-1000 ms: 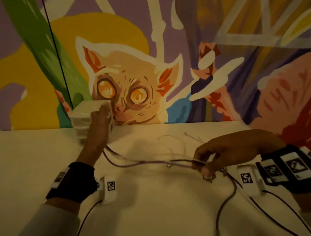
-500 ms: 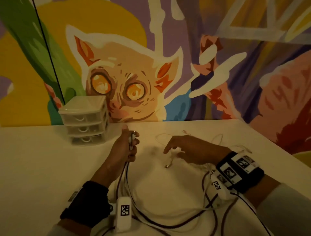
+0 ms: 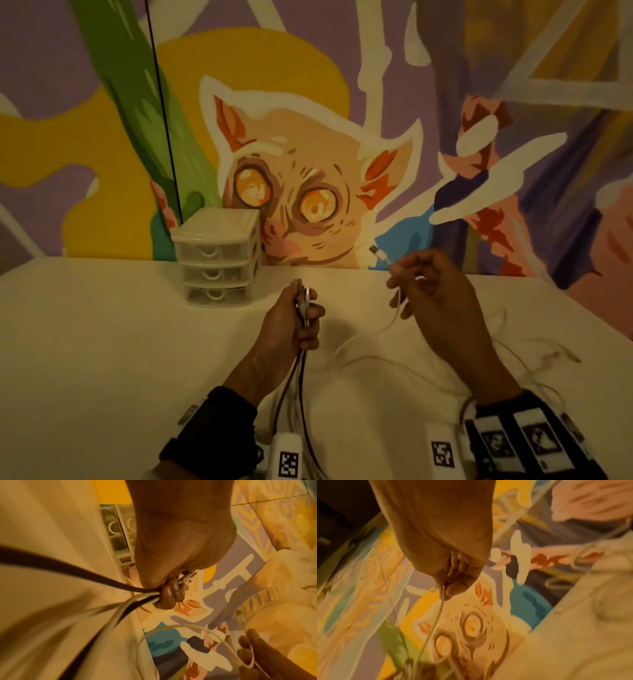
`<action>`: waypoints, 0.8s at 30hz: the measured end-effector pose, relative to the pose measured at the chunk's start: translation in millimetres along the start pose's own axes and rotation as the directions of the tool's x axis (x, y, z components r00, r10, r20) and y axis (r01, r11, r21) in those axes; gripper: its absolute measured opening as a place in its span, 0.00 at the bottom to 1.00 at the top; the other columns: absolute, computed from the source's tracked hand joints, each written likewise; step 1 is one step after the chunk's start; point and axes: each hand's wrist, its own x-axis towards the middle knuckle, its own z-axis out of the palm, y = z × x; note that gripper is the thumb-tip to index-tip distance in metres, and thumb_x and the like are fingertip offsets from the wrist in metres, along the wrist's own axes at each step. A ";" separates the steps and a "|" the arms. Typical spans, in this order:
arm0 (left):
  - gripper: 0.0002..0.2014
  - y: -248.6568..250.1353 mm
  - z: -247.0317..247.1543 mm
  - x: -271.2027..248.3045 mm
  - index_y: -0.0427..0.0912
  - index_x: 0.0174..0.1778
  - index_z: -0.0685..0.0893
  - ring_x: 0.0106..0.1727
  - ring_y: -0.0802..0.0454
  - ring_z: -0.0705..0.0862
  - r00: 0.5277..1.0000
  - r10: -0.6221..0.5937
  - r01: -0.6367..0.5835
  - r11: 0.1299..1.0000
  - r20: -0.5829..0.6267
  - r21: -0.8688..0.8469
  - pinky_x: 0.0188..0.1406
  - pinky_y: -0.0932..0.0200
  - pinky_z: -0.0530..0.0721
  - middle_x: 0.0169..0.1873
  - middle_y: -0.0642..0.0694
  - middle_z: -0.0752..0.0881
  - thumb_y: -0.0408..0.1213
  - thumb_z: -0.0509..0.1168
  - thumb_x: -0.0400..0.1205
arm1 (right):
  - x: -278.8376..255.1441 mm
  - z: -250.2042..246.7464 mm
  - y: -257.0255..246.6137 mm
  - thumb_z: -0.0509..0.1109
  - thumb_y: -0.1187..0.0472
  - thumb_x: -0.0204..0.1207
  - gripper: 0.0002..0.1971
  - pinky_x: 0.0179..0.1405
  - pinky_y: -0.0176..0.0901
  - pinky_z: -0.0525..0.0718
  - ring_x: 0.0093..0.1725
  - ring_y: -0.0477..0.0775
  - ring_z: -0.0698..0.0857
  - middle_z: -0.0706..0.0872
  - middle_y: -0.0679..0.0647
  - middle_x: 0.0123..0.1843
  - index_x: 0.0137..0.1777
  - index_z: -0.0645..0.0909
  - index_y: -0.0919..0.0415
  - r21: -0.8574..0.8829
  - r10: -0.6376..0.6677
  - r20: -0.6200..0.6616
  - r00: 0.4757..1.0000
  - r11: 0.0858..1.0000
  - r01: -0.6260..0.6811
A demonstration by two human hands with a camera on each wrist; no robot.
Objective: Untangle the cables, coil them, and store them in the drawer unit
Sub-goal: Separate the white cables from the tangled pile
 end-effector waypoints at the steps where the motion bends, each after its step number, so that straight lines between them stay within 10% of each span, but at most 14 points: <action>1: 0.27 0.3 0.0 -0.9 0.48 0.44 0.80 0.21 0.56 0.60 1.000 -0.011 0.011 1.000 0.015 -0.016 0.24 0.61 0.57 0.29 0.51 0.73 0.67 0.50 0.91 | -7.3 10.3 5.0 0.74 0.58 0.86 0.03 0.31 0.45 0.90 0.36 0.54 0.93 0.93 0.52 0.44 0.54 0.82 0.54 0.013 0.031 0.006 1.000 0.999 -0.031; 4: 0.30 1.8 0.1 -1.9 0.49 0.40 0.79 0.22 0.55 0.59 1.000 -0.020 0.020 1.000 0.024 -0.018 0.28 0.57 0.54 0.29 0.50 0.70 0.72 0.51 0.88 | -18.6 32.4 22.5 0.72 0.62 0.87 0.02 0.37 0.48 0.91 0.37 0.53 0.92 0.93 0.51 0.44 0.53 0.83 0.54 0.033 0.122 0.072 0.990 0.992 -0.125; 11: 0.17 -2.1 -1.2 -0.6 0.45 0.46 0.79 0.23 0.56 0.60 0.999 0.036 -0.036 0.995 0.001 -0.096 0.23 0.60 0.62 0.30 0.50 0.71 0.50 0.54 0.94 | -30.6 43.7 22.4 0.72 0.63 0.86 0.08 0.51 0.43 0.94 0.49 0.51 0.95 0.95 0.48 0.53 0.62 0.84 0.53 0.140 0.145 0.259 0.955 0.972 -0.186; 17: 0.31 -1.5 1.7 -3.8 0.44 0.50 0.82 0.27 0.55 0.62 0.995 0.096 -0.098 0.990 -0.026 -0.102 0.26 0.58 0.62 0.32 0.49 0.75 0.72 0.55 0.87 | -37.9 47.9 28.9 0.78 0.64 0.82 0.06 0.49 0.38 0.93 0.47 0.53 0.97 0.95 0.53 0.52 0.57 0.90 0.56 0.275 0.309 0.186 0.933 0.895 -0.351; 21: 0.06 -2.4 8.2 -7.1 0.43 0.56 0.79 0.28 0.57 0.66 0.975 0.215 -0.214 0.977 -0.050 0.020 0.27 0.62 0.69 0.38 0.49 0.76 0.41 0.64 0.92 | -40.0 50.9 25.7 0.80 0.62 0.80 0.07 0.49 0.46 0.94 0.46 0.58 0.97 0.94 0.55 0.53 0.55 0.88 0.60 0.371 0.355 0.164 0.920 0.842 -0.391; 24: 0.12 -7.4 10.1 -5.4 0.41 0.59 0.80 0.30 0.57 0.69 0.960 0.271 -0.267 0.962 -0.072 0.063 0.31 0.62 0.73 0.37 0.50 0.78 0.47 0.59 0.95 | -41.1 53.6 22.9 0.83 0.58 0.76 0.12 0.42 0.48 0.95 0.45 0.58 0.97 0.94 0.59 0.51 0.54 0.86 0.63 0.358 0.391 0.166 0.905 0.831 -0.425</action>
